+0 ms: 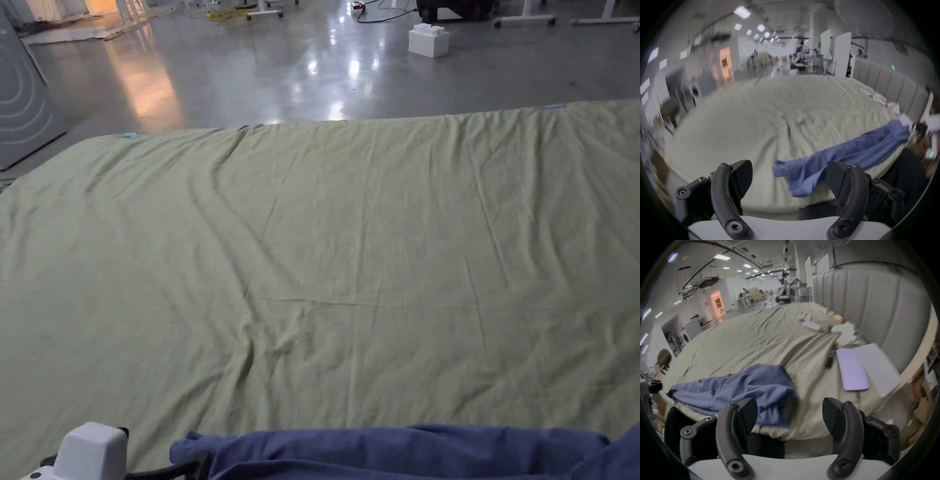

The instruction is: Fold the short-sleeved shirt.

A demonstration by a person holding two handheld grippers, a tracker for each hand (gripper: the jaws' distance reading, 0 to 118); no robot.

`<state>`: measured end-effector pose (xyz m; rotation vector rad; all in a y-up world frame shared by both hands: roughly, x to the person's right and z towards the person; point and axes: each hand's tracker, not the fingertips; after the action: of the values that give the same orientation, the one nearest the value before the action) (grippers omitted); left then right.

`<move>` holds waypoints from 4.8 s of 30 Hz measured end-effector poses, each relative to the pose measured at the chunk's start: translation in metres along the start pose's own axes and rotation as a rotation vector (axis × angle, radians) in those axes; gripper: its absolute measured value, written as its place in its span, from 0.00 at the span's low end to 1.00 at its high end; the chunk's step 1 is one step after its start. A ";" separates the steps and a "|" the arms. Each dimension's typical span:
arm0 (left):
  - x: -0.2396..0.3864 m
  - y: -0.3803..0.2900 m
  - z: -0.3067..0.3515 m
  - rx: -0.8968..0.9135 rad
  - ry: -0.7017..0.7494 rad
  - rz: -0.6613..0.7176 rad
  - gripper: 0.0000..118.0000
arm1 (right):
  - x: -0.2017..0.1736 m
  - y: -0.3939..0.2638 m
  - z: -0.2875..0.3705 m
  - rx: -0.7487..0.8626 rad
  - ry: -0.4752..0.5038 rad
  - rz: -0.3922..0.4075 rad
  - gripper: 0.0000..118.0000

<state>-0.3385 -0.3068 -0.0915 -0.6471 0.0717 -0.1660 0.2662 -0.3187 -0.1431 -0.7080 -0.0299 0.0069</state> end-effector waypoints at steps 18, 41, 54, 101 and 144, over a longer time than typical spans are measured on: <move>0.089 0.052 0.138 0.406 -0.028 0.006 0.06 | -0.121 0.041 0.118 0.464 0.341 0.204 0.05; 0.059 0.029 0.115 0.278 -0.111 0.155 0.01 | -0.137 0.006 0.106 0.347 0.451 0.208 0.00; -0.031 -0.040 -0.076 -0.143 -0.167 0.512 0.71 | -0.121 -0.018 0.085 0.147 0.500 0.006 0.00; 0.166 0.037 -0.112 -0.175 -0.540 0.450 0.37 | -0.100 -0.041 0.087 0.069 0.383 -0.053 0.00; -0.005 -0.018 -0.135 -0.034 -0.518 0.980 0.69 | -0.129 -0.060 0.068 -0.072 0.430 -0.043 0.00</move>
<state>-0.3619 -0.4006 -0.1883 -0.6101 -0.1125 0.9474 0.1348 -0.3223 -0.0560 -0.7690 0.3683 -0.1881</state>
